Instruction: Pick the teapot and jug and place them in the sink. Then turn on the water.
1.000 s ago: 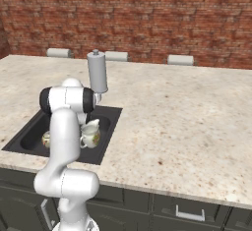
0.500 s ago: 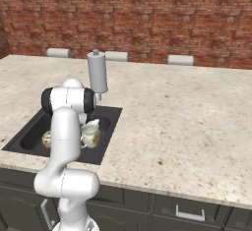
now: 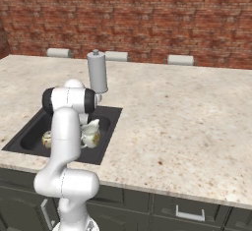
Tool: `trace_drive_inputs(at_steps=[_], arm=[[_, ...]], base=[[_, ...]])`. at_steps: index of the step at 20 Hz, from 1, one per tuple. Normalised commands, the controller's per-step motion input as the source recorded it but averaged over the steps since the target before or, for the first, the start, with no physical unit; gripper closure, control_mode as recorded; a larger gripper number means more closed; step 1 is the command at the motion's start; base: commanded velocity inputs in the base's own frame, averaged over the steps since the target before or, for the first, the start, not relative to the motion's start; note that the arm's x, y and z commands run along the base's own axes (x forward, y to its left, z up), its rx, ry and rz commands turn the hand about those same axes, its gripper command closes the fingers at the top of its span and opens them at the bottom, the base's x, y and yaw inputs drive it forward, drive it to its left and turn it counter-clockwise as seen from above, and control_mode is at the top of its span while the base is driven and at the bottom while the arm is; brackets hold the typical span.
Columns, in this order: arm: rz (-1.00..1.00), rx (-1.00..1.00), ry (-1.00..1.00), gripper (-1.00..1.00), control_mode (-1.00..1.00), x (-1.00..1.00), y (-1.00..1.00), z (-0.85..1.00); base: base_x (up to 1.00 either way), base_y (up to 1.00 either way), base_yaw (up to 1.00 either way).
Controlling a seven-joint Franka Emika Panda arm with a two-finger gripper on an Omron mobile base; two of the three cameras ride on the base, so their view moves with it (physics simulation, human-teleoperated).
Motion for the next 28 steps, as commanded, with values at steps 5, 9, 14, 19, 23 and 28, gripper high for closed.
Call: trace_drive_inputs(at_steps=[5, 9, 14, 19, 23, 28], arm=[[0.0, 0.03, -0.02, -1.0, -1.0, 0.13, 0.0, -0.02], [0.0, 0.02, -0.01, -1.0, -1.0, 0.13, -0.01, 0.0], [0.0, 0.0, -0.05, -1.0, -1.0, 0.05, -0.02, -0.18], [0.0, 0.0, -0.05, -1.0, -1.0, 0.0, -0.07, -0.2], [0.0, 0.02, -0.01, -1.0, -1.0, 0.0, -0.16, -0.02], [0.0, 0.03, 0.0, -1.0, -1.0, 0.0, -0.35, 0.0]], base=[[0.0, 0.0, 0.0], [0.0, 0.0, 0.0], [0.0, 0.0, 0.0], [0.0, 0.0, 0.0], [0.0, 0.0, 0.0], [0.0, 0.0, 0.0]])
